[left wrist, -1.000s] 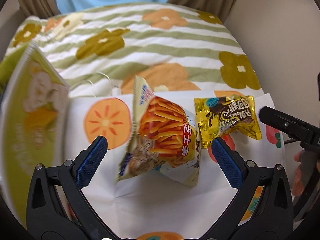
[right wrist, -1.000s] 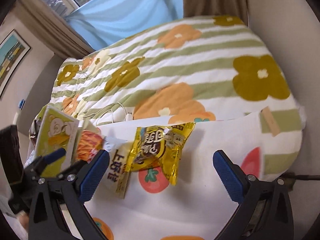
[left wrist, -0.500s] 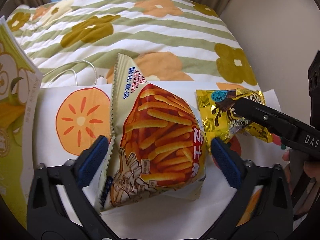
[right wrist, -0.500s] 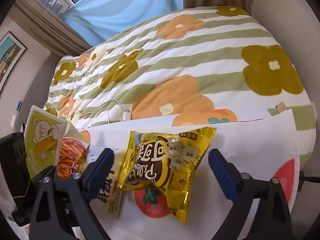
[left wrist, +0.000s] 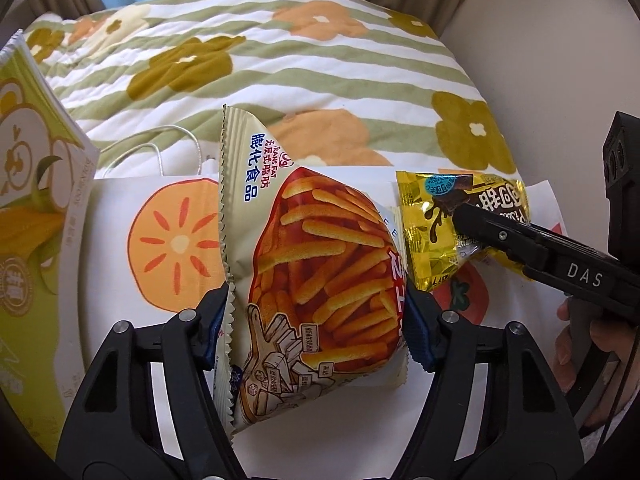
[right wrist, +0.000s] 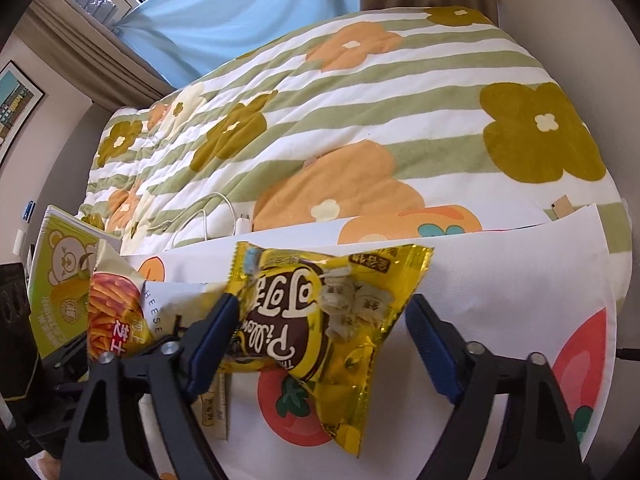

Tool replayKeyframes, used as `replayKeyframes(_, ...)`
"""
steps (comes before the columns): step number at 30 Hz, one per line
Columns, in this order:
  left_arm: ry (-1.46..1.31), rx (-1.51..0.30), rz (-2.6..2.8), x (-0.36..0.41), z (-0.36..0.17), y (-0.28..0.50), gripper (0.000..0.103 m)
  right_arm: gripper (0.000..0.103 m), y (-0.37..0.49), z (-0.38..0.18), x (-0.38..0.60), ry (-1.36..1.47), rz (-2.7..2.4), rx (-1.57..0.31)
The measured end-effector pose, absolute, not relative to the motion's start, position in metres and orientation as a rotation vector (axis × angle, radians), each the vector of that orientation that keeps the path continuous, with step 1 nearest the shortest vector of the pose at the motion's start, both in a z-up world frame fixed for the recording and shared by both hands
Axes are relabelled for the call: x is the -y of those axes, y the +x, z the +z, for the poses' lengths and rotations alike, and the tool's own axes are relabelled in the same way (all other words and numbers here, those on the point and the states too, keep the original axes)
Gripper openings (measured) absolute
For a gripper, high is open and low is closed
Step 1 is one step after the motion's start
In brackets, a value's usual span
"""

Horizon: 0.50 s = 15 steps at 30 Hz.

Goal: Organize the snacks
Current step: 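Grasp the orange fries bag with the left gripper while the right grasps the gold chocolate bag, then carry both bags over the box and open both grippers to drop them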

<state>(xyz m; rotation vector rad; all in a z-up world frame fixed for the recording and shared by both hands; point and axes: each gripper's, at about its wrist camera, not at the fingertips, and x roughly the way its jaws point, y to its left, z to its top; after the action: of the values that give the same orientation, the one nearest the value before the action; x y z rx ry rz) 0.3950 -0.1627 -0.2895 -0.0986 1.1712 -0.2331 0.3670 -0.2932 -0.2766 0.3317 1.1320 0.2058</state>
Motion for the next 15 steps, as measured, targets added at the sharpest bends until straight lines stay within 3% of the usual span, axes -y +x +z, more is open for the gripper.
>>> replayKeyframes(2,-0.1,-1.17,-0.228,0.162,-0.289,0.394,0.066,0.059,0.367,-0.277,0.291,0.333,0.224,-1.134)
replayKeyframes(15,-0.069,-1.097,-0.184,0.164,-0.249,0.374,0.065,0.055,0.345,-0.249,0.293,0.314,0.219,-1.067)
